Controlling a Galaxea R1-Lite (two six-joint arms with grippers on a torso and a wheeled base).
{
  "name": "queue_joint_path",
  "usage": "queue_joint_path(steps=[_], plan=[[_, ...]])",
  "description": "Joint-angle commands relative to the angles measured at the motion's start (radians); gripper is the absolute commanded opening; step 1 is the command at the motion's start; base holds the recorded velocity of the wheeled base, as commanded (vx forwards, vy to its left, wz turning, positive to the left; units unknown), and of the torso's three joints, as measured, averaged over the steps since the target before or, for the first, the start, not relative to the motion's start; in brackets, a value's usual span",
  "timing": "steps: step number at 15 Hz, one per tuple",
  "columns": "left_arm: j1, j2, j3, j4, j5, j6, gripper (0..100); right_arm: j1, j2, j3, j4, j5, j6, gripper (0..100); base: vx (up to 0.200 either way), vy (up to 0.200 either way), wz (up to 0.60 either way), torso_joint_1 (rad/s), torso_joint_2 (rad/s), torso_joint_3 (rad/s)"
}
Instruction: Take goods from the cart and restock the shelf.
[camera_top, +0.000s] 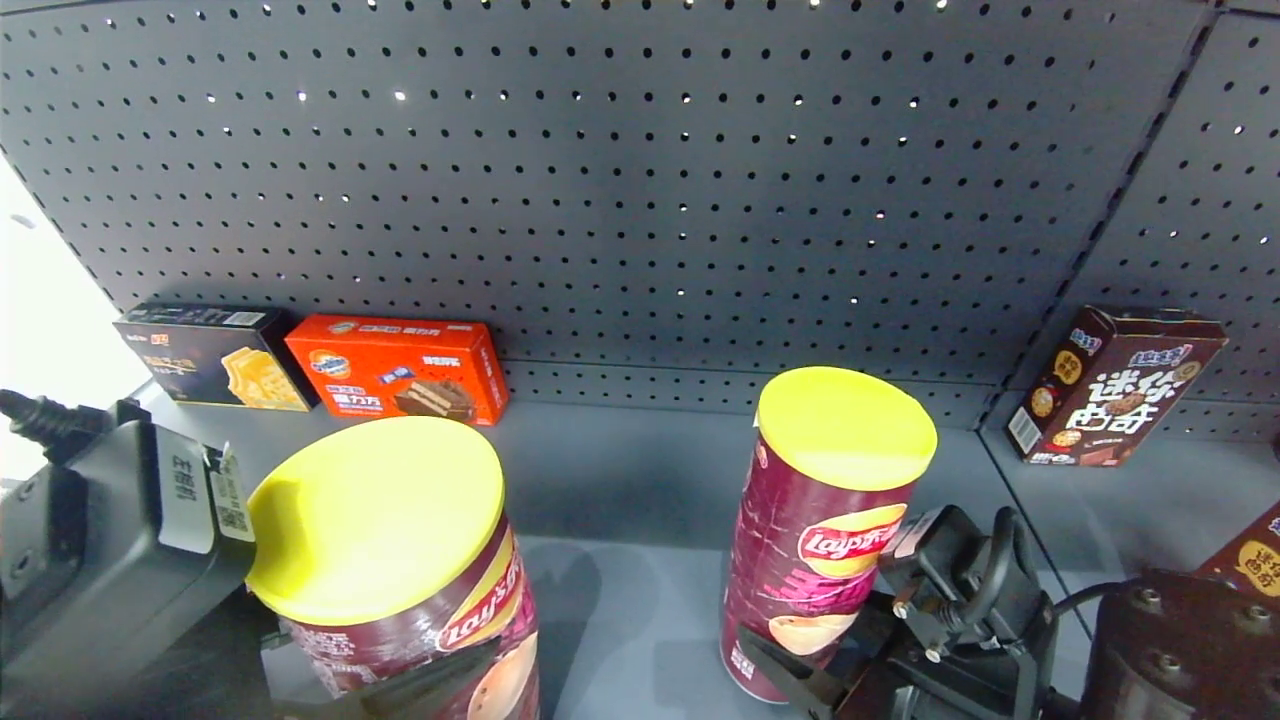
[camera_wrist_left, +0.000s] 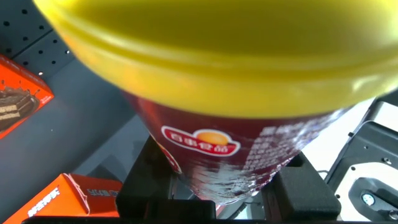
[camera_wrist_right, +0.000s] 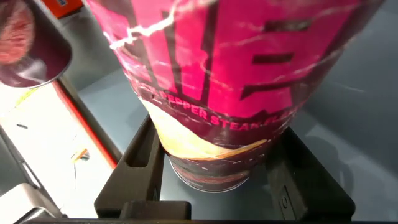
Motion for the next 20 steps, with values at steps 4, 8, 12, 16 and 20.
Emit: queue_joint_path(steps=[4,8,12,16,20], plan=[[0.015,0.002,0.001,0.000,-0.002,0.000,0,0.004,0.039,0.003,-0.020,0.000,0.000,0,0.000,0.000,0.00,0.000,0.00,0.000],[0.015,0.002,0.001,-0.002,-0.002,0.000,0,-0.001,0.055,0.000,-0.023,0.000,-0.004,0,0.000,0.000,0.00,0.000,0.00,0.000],[0.015,0.002,0.003,-0.002,-0.002,0.000,0,-0.002,0.056,0.020,-0.044,-0.001,-0.006,100,0.000,0.000,0.00,0.000,0.00,0.000],[0.015,0.000,0.020,-0.005,-0.002,0.000,0,0.002,-0.019,0.092,-0.052,-0.001,-0.007,100,0.000,0.000,0.00,0.000,0.00,0.000],[0.015,0.002,0.023,-0.006,-0.002,0.001,0,-0.008,-0.089,0.171,-0.090,0.008,-0.006,100,0.000,0.000,0.00,0.000,0.00,0.000]])
